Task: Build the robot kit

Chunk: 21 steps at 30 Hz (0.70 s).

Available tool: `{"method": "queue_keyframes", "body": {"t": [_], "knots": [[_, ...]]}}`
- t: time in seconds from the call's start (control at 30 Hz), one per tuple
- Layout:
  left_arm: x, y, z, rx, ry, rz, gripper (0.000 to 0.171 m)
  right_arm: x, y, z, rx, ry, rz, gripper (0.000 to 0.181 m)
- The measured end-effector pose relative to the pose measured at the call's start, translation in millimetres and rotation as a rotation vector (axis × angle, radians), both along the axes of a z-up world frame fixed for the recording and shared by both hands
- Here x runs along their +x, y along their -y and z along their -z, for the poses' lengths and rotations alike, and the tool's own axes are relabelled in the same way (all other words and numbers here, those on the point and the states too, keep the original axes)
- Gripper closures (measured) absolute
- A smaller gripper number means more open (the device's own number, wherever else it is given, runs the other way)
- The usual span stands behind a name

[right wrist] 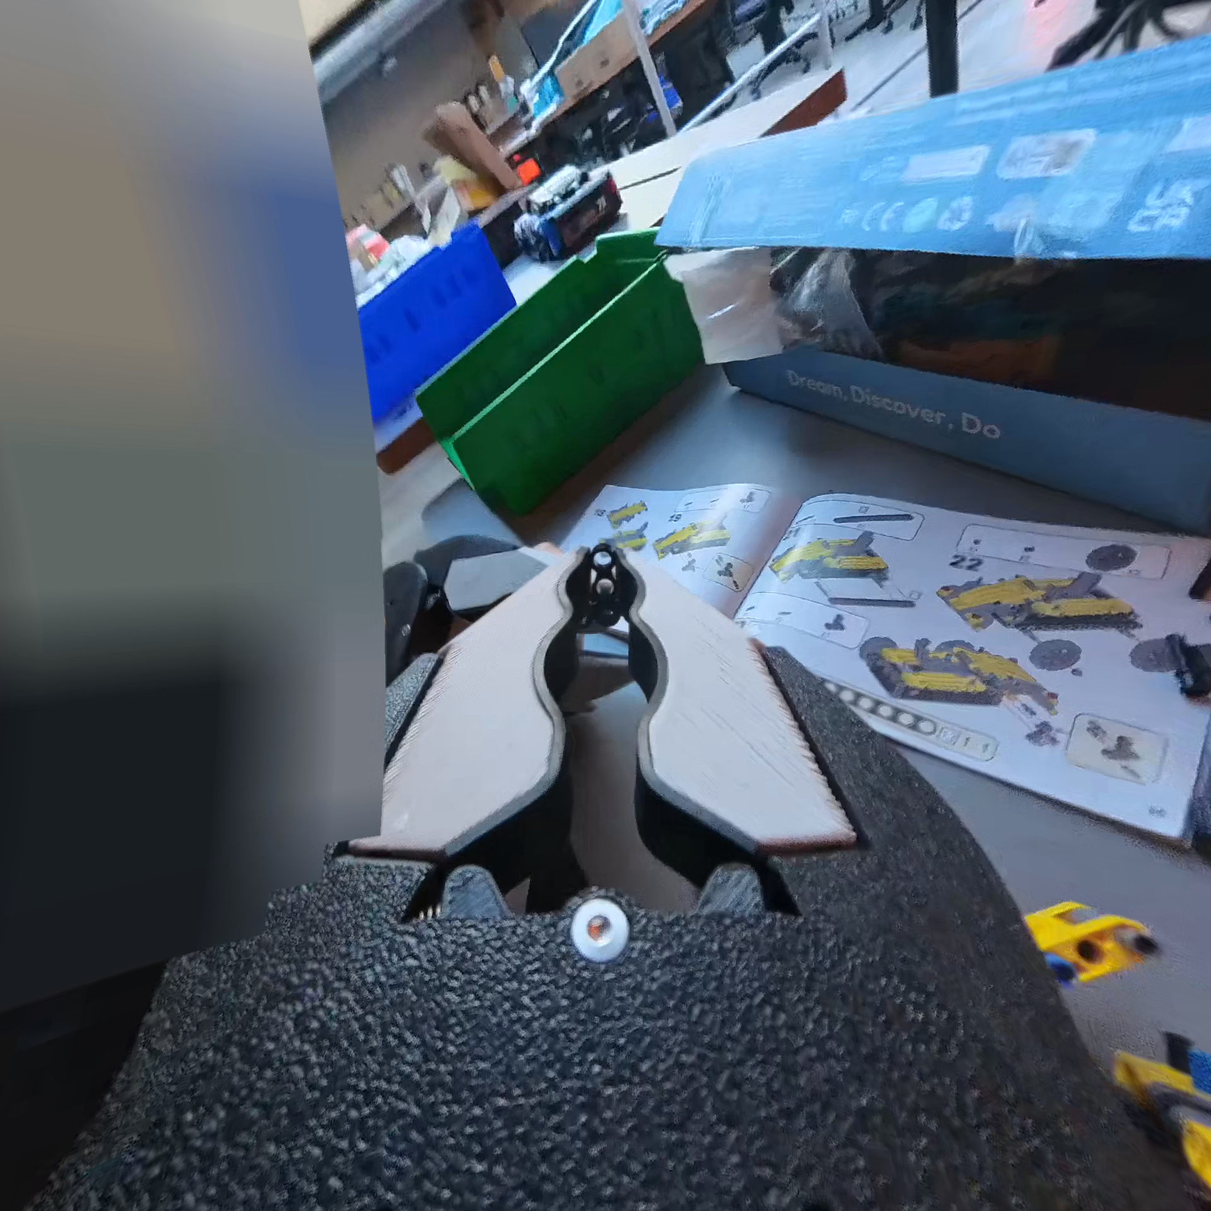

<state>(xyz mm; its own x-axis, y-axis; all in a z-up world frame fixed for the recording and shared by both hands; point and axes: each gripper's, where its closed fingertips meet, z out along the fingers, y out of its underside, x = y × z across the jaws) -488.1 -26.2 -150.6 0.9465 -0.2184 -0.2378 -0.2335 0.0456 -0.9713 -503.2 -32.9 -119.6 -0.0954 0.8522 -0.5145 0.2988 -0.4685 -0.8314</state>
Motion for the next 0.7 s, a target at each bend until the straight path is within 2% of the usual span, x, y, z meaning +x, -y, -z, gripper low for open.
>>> {"method": "queue_keyframes", "body": {"t": [0.03,0.17,0.27,0.37,0.47,0.6,0.7], "knots": [[0.1,0.0,-6.6,0.036,-0.036,-0.017,0.156,1.9,-1.9,-2.9,-0.054,0.000,0.002,0.174],[14.3,0.1,-33.3,0.118,-0.163,-0.036,0.156,15.8,1.6,-21.7,-0.225,-0.060,-0.041,0.174],[28.0,3.4,-40.7,0.101,-0.192,-0.008,0.166,29.8,0.6,-23.4,-0.247,-0.058,-0.041,0.174],[34.0,7.6,-45.4,0.128,-0.314,-0.064,0.166,44.9,3.7,-25.5,-0.254,-0.072,-0.048,0.175],[55.8,9.5,-43.7,0.152,-0.423,-0.037,0.168,57.8,6.6,-22.4,-0.241,-0.074,-0.043,0.174],[75.3,7.4,-42.3,0.161,-0.469,-0.025,0.170,73.4,4.4,-21.1,-0.229,-0.092,-0.026,0.174],[82.4,5.8,-45.3,0.202,-0.491,-0.046,0.170,86.1,-0.2,-25.3,-0.134,-0.094,-0.028,0.171]]}}
